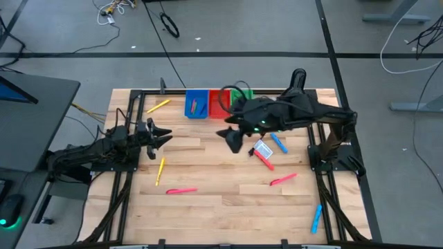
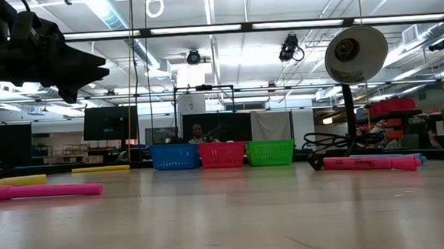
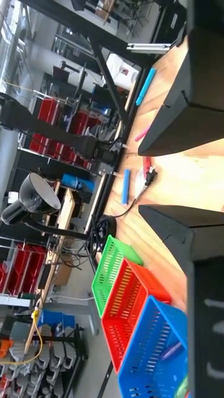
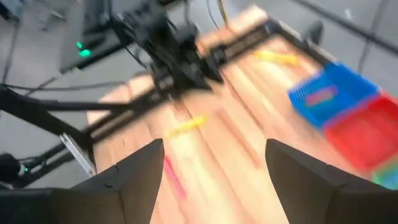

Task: Pick & Place Markers
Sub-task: Put the bottom blue highlighter into the green bin

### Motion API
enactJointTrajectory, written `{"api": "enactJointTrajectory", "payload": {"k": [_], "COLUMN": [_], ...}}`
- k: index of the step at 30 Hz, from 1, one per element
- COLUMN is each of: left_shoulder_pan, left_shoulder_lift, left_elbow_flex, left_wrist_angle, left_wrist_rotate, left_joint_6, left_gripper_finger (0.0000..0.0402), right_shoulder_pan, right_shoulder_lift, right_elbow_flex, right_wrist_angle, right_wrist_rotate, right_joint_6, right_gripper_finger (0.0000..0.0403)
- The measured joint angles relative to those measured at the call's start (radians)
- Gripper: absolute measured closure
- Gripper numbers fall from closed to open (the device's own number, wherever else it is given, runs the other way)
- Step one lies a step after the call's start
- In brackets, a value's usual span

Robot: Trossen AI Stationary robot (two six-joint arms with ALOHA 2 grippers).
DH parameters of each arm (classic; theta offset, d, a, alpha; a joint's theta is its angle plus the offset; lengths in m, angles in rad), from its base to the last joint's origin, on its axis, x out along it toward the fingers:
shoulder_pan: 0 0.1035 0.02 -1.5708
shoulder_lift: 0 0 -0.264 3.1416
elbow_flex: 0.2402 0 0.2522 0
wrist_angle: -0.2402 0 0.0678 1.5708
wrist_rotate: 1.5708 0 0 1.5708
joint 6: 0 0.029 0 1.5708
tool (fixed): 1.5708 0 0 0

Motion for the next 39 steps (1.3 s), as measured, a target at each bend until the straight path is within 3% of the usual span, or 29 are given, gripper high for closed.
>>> {"api": "enactJointTrajectory", "payload": {"k": [13,29,39], "left_shoulder_pan": [0.0,0.0,0.0], "left_shoulder_lift": [0.0,0.0,0.0], "left_elbow_flex": [0.0,0.0,0.0], "left_wrist_angle": [0.006,0.006,0.005], "left_wrist_rotate": [0.0,-0.001,0.0], "left_joint_6": [0.0,0.0,0.0], "left_gripper_finger": [0.0259,0.0259,0.0259], "right_shoulder_pan": [0.164,0.367,0.463], "right_shoulder_lift": [-0.088,-0.087,-0.084], "right_elbow_flex": [0.0,-0.039,-0.228], "right_wrist_angle": [-0.415,-0.411,-0.382], "right_wrist_rotate": [0.0,0.006,-0.195], "right_joint_6": [0.488,0.981,1.426], "right_gripper_finger": [0.0124,0.0124,0.0124]}}
